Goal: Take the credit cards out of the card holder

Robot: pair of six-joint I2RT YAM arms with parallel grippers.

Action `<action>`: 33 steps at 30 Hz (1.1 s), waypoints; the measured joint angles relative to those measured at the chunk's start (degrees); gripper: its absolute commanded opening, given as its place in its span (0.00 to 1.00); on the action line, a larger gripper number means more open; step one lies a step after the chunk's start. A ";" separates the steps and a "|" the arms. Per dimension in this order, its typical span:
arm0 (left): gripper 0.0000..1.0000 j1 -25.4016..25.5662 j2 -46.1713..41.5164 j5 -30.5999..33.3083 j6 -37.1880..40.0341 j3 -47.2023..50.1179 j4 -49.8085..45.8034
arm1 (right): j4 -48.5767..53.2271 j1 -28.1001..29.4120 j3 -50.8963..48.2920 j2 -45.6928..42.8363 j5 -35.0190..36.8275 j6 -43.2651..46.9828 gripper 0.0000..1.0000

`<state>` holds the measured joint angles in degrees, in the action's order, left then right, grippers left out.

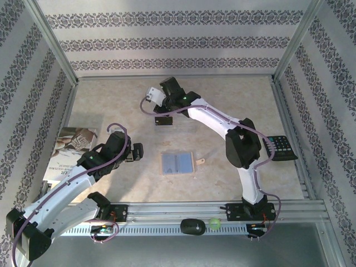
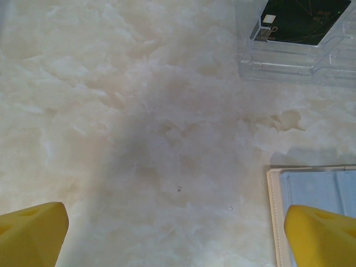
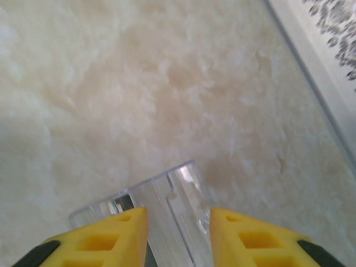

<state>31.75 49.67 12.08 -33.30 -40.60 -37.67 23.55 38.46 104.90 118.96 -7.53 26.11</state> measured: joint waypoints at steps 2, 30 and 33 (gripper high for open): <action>1.00 0.00 -0.66 0.00 -0.09 1.01 1.07 | -0.50 -0.09 -1.51 -2.51 -1.84 -5.84 0.14; 0.89 -1.53 3.91 -11.72 -1.46 11.63 18.03 | 3.28 21.22 -36.48 -17.38 8.02 -42.29 0.47; 0.89 -1.53 3.52 -11.96 -1.49 11.89 17.99 | 3.48 22.08 -37.29 -16.94 9.25 -42.29 0.46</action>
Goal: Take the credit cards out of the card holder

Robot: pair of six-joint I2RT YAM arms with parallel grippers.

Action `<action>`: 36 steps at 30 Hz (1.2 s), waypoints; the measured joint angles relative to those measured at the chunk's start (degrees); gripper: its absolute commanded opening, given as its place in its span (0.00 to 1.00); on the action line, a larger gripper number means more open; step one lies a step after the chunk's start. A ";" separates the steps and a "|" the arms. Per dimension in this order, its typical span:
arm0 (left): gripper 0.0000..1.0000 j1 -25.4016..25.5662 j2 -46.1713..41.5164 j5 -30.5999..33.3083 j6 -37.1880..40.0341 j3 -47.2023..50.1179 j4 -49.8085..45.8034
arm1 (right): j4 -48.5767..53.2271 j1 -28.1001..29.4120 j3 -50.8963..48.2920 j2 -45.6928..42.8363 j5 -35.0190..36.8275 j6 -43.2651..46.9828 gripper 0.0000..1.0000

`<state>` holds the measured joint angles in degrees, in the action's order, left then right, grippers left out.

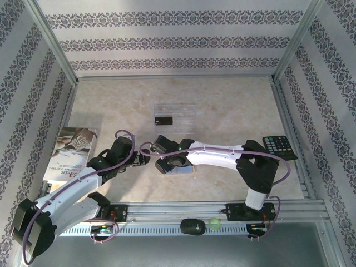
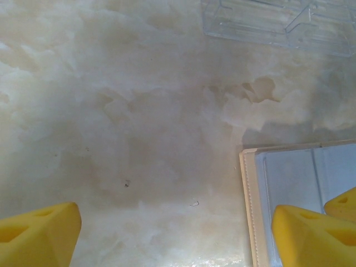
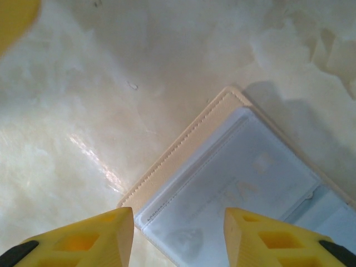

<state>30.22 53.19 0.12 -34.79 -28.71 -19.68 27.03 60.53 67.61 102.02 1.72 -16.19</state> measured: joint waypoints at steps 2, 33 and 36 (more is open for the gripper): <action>0.89 0.00 -0.35 -0.15 0.00 0.00 0.00 | 0.15 0.11 -0.31 0.70 0.74 0.02 0.45; 0.43 3.10 7.19 -8.33 -3.65 2.89 10.36 | -18.95 -1.53 -12.28 -0.85 -3.87 -0.63 0.00; 0.33 3.93 9.42 -8.94 -4.55 3.10 12.61 | -22.64 -1.84 -14.25 -1.38 -5.09 -1.88 0.00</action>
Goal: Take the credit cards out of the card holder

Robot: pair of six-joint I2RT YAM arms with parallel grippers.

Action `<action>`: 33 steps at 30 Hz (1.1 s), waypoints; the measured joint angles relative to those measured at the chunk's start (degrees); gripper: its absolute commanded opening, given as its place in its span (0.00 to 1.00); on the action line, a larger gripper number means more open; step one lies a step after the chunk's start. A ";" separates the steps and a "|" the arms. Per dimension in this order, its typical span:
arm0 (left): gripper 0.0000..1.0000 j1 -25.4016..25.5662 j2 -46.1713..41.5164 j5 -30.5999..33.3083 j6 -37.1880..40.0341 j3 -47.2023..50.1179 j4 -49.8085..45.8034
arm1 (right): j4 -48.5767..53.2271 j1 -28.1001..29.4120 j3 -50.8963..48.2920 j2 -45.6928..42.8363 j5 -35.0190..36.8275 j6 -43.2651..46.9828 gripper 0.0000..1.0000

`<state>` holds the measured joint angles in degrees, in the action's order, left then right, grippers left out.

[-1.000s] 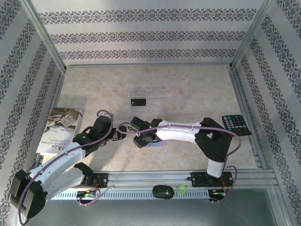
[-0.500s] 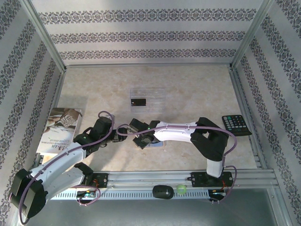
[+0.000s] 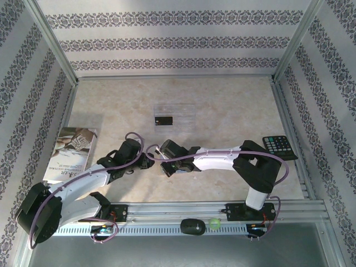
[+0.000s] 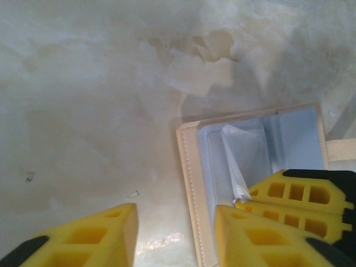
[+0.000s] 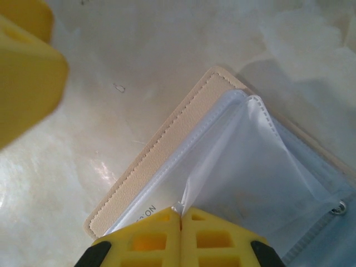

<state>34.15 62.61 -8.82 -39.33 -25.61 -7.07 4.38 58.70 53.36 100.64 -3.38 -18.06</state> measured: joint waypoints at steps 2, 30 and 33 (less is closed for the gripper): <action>0.28 0.83 1.66 -0.22 -0.28 0.00 1.60 | -2.25 -0.09 -1.27 -0.35 -0.59 -0.92 0.00; 0.15 2.62 13.40 -1.51 -3.43 -0.31 9.27 | -19.45 -2.34 -11.45 -4.59 -6.16 -11.47 0.00; 0.21 3.34 13.40 -1.31 -3.43 -0.70 9.16 | -19.61 -2.34 -11.63 -4.63 -6.16 -11.89 0.00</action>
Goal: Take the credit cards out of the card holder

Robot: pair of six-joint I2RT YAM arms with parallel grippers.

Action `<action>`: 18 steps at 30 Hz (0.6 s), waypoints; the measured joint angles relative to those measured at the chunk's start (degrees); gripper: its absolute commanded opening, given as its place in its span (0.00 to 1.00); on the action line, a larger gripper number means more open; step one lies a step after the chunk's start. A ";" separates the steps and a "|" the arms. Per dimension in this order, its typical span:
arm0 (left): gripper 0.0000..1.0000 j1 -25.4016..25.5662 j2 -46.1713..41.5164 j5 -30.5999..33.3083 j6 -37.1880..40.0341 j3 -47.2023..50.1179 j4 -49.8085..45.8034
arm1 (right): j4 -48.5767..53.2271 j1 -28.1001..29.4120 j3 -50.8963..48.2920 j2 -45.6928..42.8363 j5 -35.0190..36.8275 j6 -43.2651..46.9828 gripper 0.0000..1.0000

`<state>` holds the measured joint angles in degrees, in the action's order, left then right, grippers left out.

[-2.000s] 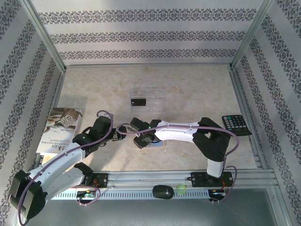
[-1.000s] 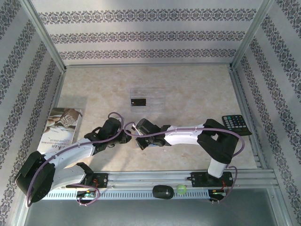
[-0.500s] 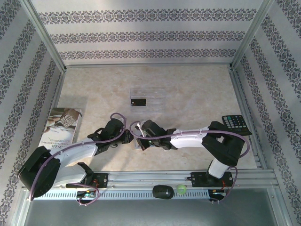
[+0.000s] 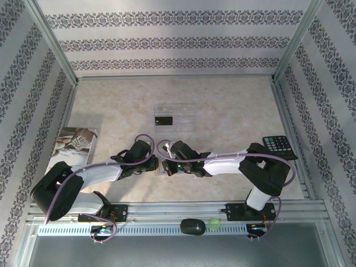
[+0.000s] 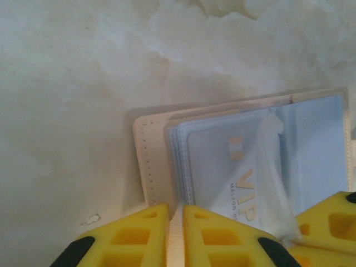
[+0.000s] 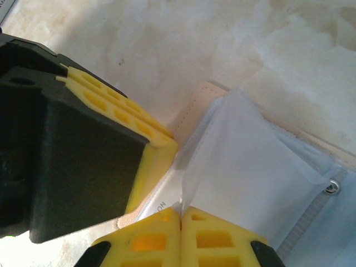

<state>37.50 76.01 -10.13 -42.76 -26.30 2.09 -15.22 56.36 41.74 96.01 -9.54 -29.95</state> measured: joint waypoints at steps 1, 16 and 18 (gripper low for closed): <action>0.23 0.26 -0.11 0.07 0.02 -0.17 -0.02 | -0.02 0.00 -0.02 -0.04 0.00 -0.13 0.00; 0.04 3.17 3.80 1.92 0.28 -4.96 -2.95 | 0.13 -0.37 -0.48 -0.26 0.31 -0.39 0.00; 0.00 3.30 4.46 2.01 0.31 -5.55 -3.34 | 0.15 -0.35 -0.94 -1.03 0.81 -0.66 0.02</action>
<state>40.80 80.47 -8.12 -42.46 -31.86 -1.26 -15.07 56.01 40.80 94.98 -8.73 -30.61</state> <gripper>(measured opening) 0.066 0.050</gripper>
